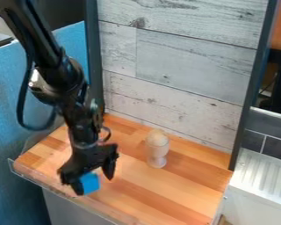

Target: Put the blue block on top of the cube with a hole

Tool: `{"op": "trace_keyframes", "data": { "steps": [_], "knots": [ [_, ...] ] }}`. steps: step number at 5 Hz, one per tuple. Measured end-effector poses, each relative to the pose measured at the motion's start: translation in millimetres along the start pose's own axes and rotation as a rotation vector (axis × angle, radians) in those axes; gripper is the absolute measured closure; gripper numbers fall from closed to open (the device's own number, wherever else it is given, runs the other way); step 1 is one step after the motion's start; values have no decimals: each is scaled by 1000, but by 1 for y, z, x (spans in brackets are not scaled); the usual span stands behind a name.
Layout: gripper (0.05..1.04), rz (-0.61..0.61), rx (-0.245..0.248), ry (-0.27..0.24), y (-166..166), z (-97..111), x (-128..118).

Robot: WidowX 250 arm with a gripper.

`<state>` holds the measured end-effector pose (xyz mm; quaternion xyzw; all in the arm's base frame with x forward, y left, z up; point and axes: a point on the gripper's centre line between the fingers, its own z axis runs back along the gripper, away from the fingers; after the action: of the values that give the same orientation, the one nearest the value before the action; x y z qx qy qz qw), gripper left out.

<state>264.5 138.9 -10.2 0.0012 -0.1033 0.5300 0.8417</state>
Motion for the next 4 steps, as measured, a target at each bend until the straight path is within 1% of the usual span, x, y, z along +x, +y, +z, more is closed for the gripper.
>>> {"op": "trace_keyframes", "data": {
  "steps": [1,2,3,4],
  "knots": [
    [83,-18,-27,31,2,14,0],
    [83,-118,-102,15,-4,37,9],
    [83,-360,-136,-42,-10,50,14],
    [83,-620,-167,-93,-22,49,8]
  ]
}}
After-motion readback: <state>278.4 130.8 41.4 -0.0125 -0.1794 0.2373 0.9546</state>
